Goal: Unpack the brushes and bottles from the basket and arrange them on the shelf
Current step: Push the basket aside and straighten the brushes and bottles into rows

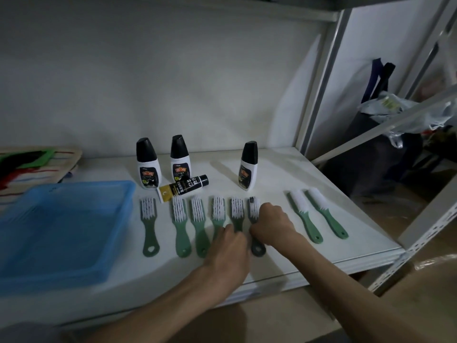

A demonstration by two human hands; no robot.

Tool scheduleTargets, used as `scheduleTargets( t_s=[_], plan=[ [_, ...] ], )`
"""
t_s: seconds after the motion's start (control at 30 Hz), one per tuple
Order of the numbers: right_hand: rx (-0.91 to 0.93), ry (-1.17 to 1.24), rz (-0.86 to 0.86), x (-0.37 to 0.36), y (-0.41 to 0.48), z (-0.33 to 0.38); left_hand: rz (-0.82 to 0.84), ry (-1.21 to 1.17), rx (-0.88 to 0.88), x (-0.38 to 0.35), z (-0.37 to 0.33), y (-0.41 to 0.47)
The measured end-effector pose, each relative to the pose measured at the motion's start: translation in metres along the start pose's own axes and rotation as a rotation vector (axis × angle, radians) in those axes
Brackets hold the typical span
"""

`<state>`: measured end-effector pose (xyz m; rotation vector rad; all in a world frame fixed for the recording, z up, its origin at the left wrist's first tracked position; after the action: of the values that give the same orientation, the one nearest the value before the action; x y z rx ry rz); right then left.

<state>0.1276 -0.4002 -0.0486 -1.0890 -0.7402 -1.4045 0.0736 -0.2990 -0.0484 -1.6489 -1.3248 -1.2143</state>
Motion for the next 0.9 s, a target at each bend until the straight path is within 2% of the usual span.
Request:
scheduleTargets(
  t_s=[0.2,0.6,0.7,0.9],
  plan=[
    [-0.08,0.007,-0.059,0.008,0.006,-0.01,-0.047,0.069,-0.073,-0.006,-0.015,0.005],
    [-0.12,0.213,-0.046,0.031,0.022,-0.045,-0.12,-0.118,-0.06,-0.024,-0.039,0.025],
    [-0.166,0.274,-0.097,0.053,0.026,-0.065,-0.112,-0.142,-0.054,-0.031,-0.049,0.032],
    [-0.306,0.361,-0.331,0.115,0.054,-0.153,-0.141,-0.102,-0.082,-0.038,-0.067,0.04]
  ],
)
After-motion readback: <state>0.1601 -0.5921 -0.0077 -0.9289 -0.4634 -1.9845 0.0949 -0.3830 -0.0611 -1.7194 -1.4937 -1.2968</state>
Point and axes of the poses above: each hand's wrist, its own y-axis towards the middle knuckle, its own x-axis out of the back of the hand, z = x × y, the point moved 8 cm from there along y, towards the middle knuckle, and after that the axes turned 2 degrees about -z, right-handed, at the moved point
